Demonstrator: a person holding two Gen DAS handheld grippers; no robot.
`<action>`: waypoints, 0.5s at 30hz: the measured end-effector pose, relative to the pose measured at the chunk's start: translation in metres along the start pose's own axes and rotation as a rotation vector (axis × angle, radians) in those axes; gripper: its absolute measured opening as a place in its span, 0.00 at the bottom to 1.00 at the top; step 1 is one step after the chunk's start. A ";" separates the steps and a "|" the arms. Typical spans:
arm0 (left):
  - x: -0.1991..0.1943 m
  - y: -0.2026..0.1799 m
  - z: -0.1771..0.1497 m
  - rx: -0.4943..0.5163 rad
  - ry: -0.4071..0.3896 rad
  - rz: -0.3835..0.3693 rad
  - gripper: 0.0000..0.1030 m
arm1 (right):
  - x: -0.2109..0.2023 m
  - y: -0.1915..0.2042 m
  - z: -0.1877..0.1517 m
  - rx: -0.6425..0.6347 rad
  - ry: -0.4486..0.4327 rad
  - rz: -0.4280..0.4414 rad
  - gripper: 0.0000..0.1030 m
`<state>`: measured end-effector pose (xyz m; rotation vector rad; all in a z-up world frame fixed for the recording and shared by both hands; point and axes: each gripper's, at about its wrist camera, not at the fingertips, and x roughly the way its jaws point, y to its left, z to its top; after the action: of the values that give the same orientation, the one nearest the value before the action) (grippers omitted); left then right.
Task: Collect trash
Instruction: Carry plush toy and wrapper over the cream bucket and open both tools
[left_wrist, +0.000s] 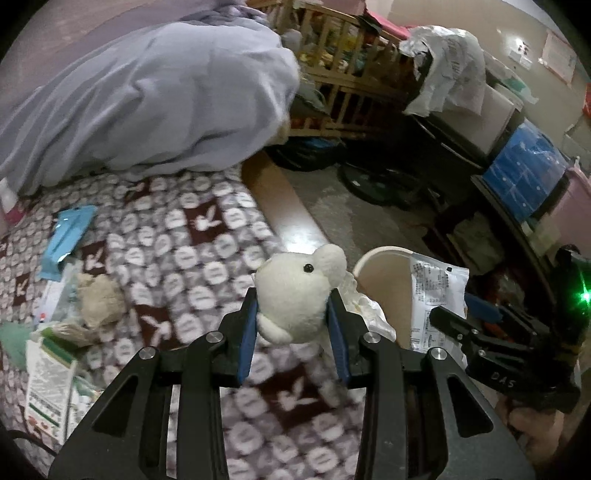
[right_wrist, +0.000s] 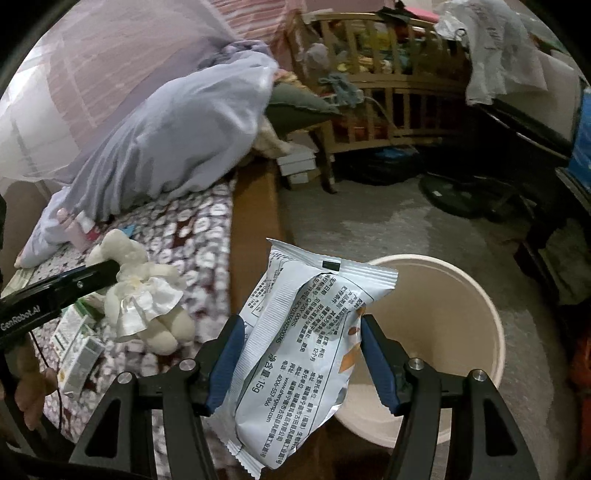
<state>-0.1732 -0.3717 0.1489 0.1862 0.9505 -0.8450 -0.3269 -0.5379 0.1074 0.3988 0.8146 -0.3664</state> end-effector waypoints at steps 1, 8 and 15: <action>0.003 -0.006 0.000 0.007 0.003 -0.008 0.32 | 0.000 -0.006 -0.001 0.007 0.002 -0.007 0.60; 0.027 -0.042 0.002 0.046 0.035 -0.050 0.32 | -0.004 -0.044 -0.007 0.045 0.008 -0.074 0.60; 0.052 -0.072 0.005 0.084 0.063 -0.068 0.32 | -0.002 -0.076 -0.013 0.089 0.022 -0.110 0.60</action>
<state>-0.2055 -0.4511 0.1260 0.2553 0.9859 -0.9466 -0.3713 -0.5970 0.0856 0.4425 0.8456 -0.5027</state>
